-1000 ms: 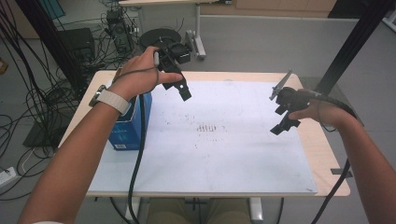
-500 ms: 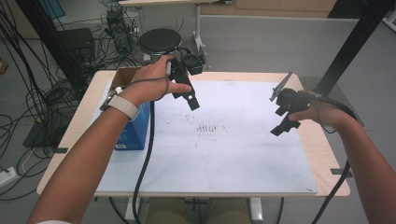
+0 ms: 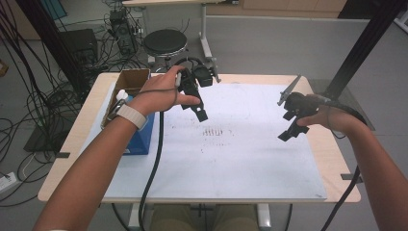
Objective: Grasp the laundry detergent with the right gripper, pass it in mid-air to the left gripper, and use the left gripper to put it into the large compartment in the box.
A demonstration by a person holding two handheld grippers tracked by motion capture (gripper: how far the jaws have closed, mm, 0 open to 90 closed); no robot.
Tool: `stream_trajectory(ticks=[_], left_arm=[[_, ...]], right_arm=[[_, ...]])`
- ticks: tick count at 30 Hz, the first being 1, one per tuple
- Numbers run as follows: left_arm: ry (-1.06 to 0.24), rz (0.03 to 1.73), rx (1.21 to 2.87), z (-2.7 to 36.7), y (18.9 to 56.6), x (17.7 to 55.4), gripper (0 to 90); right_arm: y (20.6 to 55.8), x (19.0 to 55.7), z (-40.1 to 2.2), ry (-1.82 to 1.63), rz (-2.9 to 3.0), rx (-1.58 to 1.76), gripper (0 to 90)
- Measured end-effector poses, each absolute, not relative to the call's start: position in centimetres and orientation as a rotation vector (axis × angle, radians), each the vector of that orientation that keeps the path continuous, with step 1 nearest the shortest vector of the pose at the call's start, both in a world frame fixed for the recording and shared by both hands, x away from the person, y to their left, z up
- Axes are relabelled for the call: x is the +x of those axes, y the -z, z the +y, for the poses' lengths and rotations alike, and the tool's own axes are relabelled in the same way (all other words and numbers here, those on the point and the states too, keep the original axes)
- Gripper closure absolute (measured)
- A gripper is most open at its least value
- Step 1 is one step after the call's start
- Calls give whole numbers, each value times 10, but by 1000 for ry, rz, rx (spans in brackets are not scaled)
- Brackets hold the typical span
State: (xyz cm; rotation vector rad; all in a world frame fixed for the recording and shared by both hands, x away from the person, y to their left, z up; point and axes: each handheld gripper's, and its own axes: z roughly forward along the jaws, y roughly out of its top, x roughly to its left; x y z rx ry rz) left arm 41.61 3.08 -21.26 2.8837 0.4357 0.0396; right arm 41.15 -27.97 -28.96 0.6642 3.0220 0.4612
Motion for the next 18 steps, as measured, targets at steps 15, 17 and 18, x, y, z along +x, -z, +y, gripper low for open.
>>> stream_trajectory(ticks=[15, 17, 18], left_arm=[[-43, 382, 2911, 22, 230, 411, 118], [-42, 378, 2911, 22, 231, 411, 118], [-43, 380, 2914, 22, 232, 411, 118]], right_arm=[[288, 410, -279, -476, 3014, 656, 85], [288, 409, -279, -476, 3014, 656, 85], [288, 409, -279, -476, 3013, 661, 85]])
